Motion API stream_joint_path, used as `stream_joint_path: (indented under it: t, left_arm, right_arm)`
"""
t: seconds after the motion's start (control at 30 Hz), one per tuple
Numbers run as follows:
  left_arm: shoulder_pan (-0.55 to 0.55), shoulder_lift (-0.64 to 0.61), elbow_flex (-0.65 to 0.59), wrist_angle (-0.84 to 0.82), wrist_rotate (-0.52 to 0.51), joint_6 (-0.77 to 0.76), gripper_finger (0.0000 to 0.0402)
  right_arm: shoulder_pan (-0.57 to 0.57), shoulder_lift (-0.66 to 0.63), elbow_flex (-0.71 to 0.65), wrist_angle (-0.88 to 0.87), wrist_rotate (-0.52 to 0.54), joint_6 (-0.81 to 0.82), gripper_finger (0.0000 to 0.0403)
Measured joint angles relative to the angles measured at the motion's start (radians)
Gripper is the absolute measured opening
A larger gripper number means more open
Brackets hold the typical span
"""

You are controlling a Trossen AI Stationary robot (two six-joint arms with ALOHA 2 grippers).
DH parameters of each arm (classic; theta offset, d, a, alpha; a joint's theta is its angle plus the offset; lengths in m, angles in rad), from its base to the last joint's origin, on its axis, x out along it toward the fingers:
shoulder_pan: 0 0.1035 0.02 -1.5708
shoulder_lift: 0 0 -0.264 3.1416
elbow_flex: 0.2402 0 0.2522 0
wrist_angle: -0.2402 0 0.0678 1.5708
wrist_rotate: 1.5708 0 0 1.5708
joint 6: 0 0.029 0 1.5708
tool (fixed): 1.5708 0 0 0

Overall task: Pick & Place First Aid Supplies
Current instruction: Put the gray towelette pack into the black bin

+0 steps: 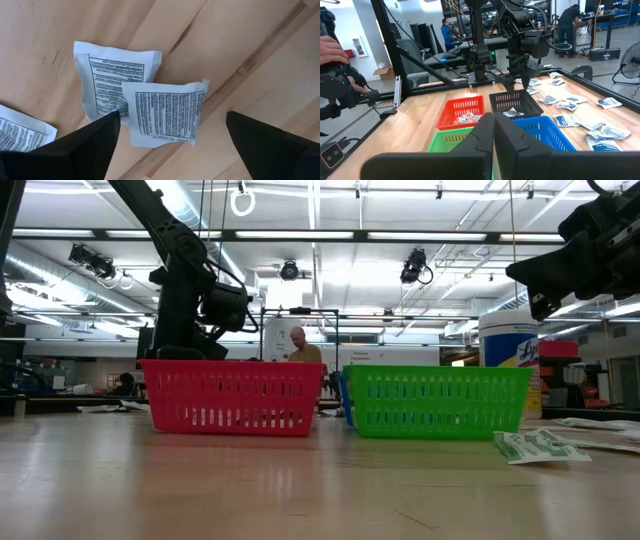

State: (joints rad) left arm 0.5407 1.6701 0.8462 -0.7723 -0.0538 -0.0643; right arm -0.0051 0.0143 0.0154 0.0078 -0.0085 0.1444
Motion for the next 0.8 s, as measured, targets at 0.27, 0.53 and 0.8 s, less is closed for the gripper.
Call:
stream_joint_path:
  t: [0.27, 0.53, 0.8]
  left_arm:
    - [0.0, 0.002, -0.001, 0.001, 0.011, -0.003, 0.0313]
    - [-0.002, 0.003, -0.003, 0.0, 0.017, -0.003, 0.0253]
    - [-0.002, 0.004, -0.003, -0.001, 0.018, -0.004, 0.0213]
  right_arm:
    - [0.0, 0.0, 0.0, 0.0, 0.0, 0.0, 0.0018]
    - [0.0, 0.0, 0.0, 0.0, 0.0, 0.0, 0.0018]
    - [0.0, 0.0, 0.0, 0.0, 0.0, 0.0, 0.0018]
